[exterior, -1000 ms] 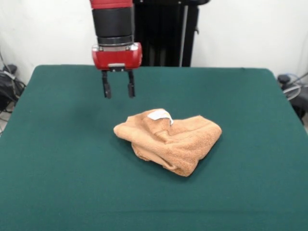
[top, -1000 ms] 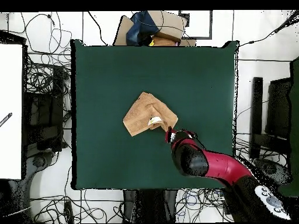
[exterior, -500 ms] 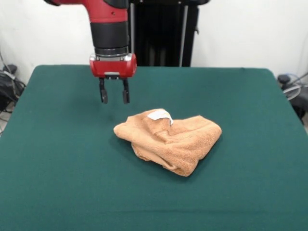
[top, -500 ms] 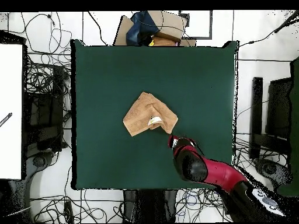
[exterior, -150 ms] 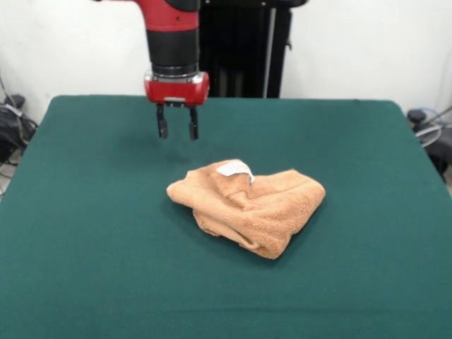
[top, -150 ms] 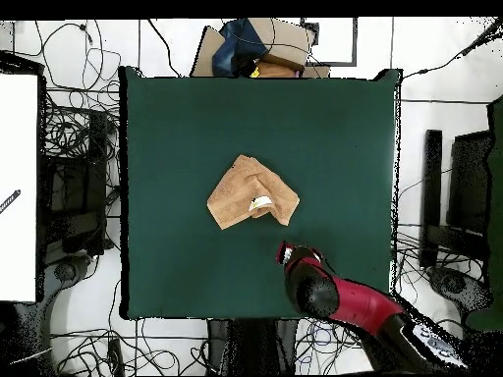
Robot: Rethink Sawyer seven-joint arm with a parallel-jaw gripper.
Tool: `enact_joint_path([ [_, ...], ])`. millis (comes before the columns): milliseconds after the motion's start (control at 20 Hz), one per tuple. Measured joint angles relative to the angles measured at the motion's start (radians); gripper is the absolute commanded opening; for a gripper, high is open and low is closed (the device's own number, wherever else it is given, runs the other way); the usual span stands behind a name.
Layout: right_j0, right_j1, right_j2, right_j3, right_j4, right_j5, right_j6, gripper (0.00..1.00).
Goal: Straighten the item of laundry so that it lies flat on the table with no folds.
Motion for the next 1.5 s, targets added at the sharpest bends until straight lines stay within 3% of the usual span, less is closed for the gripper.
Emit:
enact_joint_path([
  [400, -0.037, -0.038, -0.012, 0.069, 0.002, 0.000, 0.000, 1.00],
  [950, -0.106, -0.034, -0.002, 0.089, 0.002, 0.000, 0.000, 1.00],
  [1500, -0.157, -0.028, 0.075, 0.089, -0.012, 0.000, 0.000, 1.00],
])
